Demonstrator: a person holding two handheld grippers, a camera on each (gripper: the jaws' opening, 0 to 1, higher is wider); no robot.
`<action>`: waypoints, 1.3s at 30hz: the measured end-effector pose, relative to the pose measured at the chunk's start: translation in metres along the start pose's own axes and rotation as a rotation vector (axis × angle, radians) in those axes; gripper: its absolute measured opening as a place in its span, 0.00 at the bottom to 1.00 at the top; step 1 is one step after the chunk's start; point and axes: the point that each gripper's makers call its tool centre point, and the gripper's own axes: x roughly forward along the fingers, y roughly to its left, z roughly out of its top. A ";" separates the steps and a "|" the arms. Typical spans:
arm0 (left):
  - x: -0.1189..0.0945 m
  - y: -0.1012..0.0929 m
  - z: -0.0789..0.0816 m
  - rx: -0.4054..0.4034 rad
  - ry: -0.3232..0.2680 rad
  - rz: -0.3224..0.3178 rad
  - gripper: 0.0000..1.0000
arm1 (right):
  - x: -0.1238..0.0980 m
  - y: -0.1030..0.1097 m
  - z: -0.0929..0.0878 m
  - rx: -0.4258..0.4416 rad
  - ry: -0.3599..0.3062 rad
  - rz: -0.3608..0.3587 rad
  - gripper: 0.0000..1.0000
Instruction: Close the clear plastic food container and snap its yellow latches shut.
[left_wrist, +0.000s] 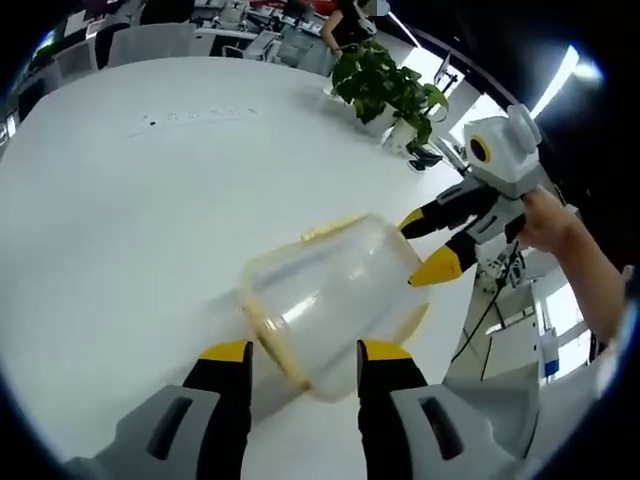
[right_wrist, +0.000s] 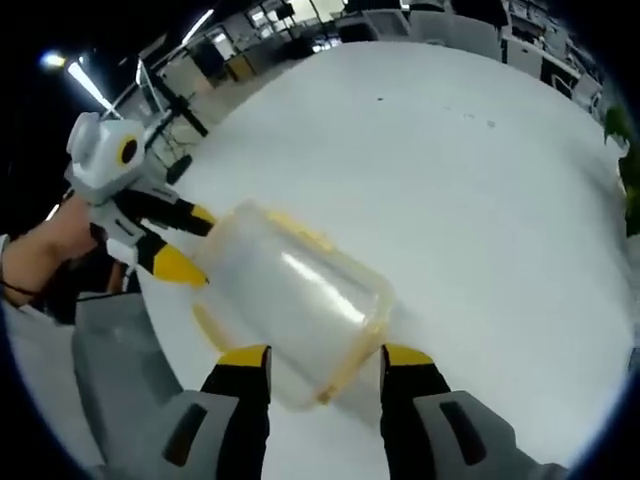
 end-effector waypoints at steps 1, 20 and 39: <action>-0.001 0.001 0.000 0.005 0.001 0.003 0.42 | 0.000 -0.001 -0.001 -0.005 0.007 -0.003 0.43; -0.016 -0.003 0.004 0.178 0.017 0.033 0.44 | -0.012 0.001 0.000 -0.165 0.027 -0.043 0.45; -0.022 -0.005 0.008 0.348 0.067 0.042 0.46 | -0.019 0.005 0.002 -0.298 0.080 -0.053 0.42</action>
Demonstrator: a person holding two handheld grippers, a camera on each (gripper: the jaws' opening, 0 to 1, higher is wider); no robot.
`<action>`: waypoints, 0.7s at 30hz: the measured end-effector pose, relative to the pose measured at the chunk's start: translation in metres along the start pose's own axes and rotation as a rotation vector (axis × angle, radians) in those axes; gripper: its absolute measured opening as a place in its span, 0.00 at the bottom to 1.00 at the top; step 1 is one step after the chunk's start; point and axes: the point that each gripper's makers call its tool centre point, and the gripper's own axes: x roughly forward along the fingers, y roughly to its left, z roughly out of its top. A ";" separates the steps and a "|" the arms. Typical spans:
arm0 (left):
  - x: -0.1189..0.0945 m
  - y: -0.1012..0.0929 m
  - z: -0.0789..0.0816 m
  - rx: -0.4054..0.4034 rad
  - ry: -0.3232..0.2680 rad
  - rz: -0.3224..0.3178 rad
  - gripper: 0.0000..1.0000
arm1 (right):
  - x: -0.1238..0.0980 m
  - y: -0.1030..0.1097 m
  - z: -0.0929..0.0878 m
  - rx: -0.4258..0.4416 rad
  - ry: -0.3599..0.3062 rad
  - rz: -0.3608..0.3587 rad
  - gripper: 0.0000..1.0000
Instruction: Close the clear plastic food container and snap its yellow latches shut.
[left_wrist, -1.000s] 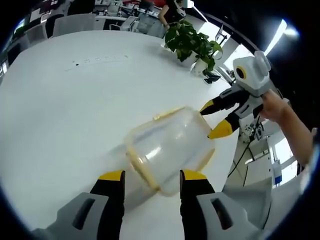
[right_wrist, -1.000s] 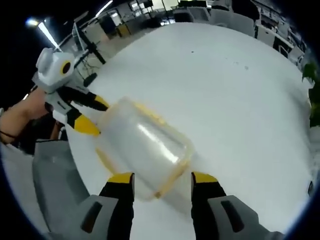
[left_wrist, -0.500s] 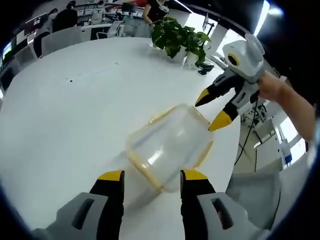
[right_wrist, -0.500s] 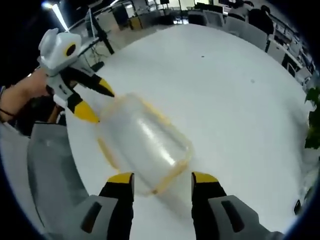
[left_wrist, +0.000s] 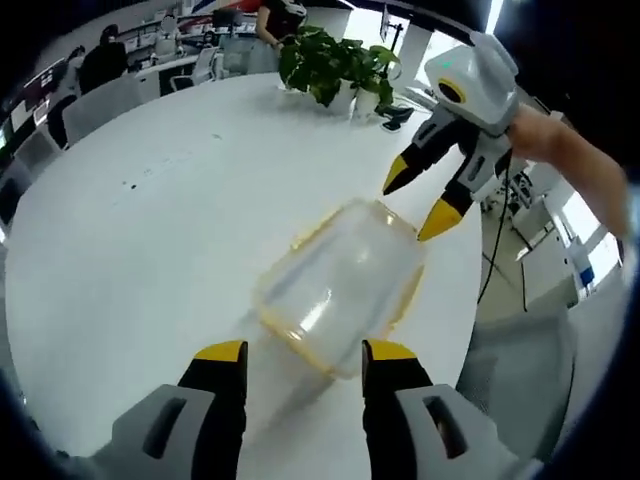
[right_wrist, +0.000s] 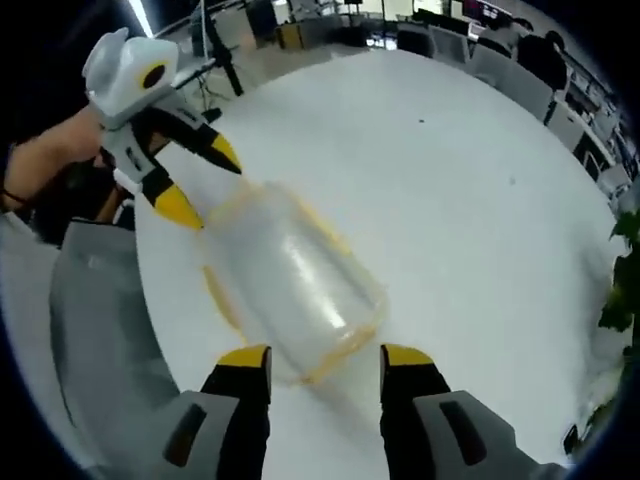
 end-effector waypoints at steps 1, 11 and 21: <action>0.000 -0.001 0.000 0.004 0.004 -0.005 0.46 | 0.000 0.000 0.000 -0.008 0.001 0.002 0.42; 0.001 -0.006 -0.001 0.175 0.054 -0.031 0.45 | 0.001 0.003 0.003 -0.090 0.029 0.008 0.42; 0.003 -0.013 0.012 0.307 0.057 -0.050 0.44 | 0.005 0.005 0.003 -0.169 0.065 0.015 0.42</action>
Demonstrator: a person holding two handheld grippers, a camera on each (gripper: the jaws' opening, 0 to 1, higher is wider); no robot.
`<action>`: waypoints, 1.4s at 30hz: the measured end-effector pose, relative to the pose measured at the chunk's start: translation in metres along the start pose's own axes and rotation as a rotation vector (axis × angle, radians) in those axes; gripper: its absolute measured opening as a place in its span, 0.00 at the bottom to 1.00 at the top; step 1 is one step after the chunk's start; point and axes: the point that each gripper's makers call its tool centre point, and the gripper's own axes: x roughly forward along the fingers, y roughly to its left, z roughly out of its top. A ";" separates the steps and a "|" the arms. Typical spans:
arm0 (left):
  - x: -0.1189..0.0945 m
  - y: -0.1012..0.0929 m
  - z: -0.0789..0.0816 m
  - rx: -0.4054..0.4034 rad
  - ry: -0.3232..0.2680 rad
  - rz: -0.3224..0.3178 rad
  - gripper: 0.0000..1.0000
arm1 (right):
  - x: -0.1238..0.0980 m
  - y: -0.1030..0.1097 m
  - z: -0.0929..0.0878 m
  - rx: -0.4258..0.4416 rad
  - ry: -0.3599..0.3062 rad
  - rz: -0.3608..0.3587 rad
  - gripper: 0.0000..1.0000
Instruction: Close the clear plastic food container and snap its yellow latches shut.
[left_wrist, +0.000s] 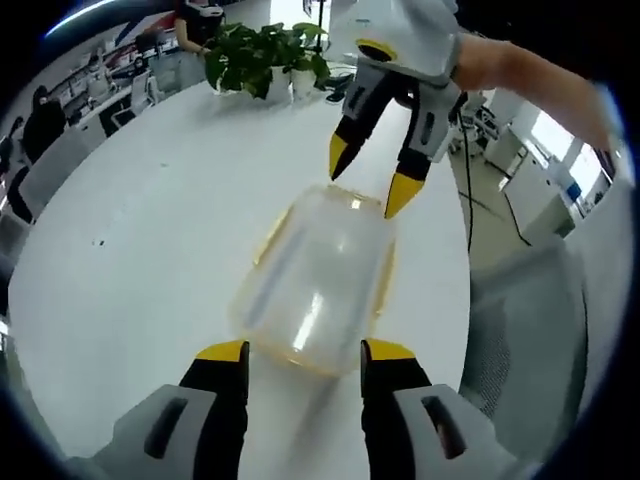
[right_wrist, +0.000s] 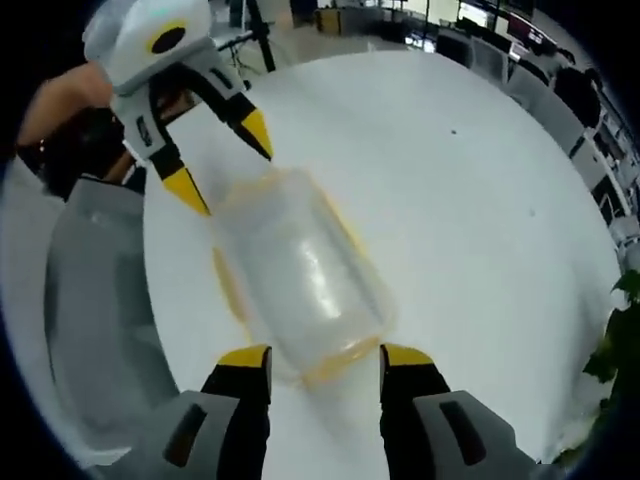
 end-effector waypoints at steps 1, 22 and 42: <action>0.000 0.000 0.001 0.013 0.003 -0.001 0.43 | 0.000 0.000 0.000 -0.004 0.000 0.000 0.42; 0.013 -0.010 0.020 0.278 0.007 -0.051 0.35 | 0.007 0.011 0.016 -0.235 0.022 0.027 0.38; 0.029 -0.024 0.045 0.328 -0.022 -0.088 0.34 | 0.018 0.026 0.050 -0.308 -0.051 0.077 0.38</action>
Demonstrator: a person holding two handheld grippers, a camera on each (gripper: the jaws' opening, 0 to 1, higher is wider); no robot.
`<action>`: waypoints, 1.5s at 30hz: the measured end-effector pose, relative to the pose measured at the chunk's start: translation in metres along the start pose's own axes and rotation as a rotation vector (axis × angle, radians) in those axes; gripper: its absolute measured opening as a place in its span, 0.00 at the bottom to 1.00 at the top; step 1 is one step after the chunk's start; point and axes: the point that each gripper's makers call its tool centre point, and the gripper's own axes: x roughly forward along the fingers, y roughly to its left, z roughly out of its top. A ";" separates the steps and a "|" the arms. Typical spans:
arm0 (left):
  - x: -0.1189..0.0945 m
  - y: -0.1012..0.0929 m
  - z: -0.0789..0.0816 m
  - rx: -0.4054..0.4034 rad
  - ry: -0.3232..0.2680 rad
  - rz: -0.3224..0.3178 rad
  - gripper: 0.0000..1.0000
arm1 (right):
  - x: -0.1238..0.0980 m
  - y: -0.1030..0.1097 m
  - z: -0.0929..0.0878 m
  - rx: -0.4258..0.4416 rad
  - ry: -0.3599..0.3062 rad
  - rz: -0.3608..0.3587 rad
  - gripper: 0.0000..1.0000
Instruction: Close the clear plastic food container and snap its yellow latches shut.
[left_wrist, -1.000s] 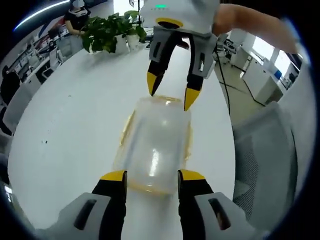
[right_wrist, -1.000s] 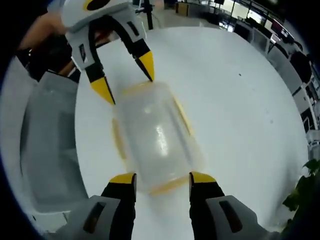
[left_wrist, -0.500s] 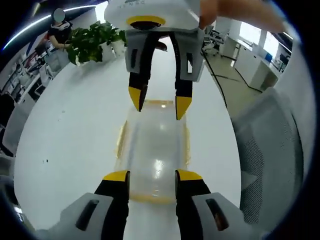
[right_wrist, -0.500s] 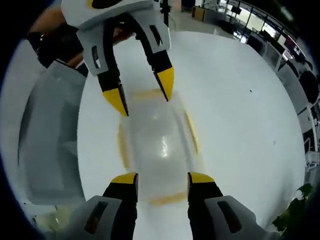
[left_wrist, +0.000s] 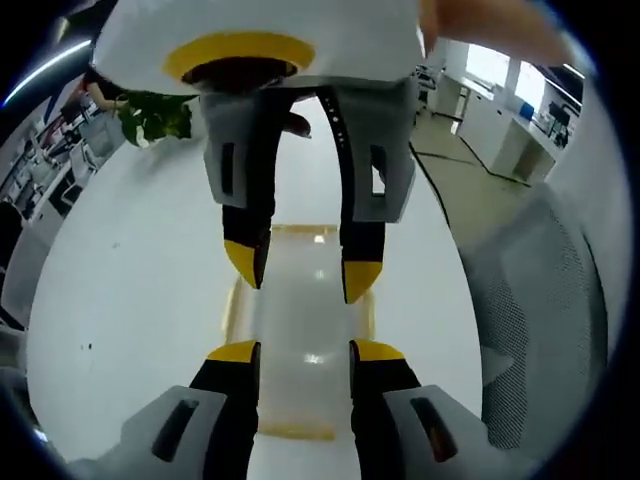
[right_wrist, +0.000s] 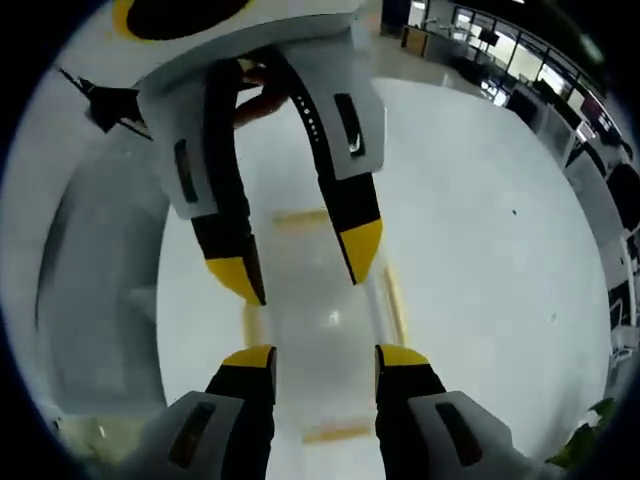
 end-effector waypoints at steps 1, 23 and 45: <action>0.001 0.000 0.001 0.000 -0.001 -0.001 0.34 | 0.000 0.000 0.000 0.000 0.000 0.000 0.38; 0.005 -0.004 0.004 -0.017 0.000 0.006 0.39 | 0.002 -0.015 0.003 -0.008 -0.016 -0.023 0.39; 0.013 -0.028 -0.002 -0.022 0.029 0.020 0.49 | 0.010 -0.027 0.003 -0.024 0.005 0.009 0.47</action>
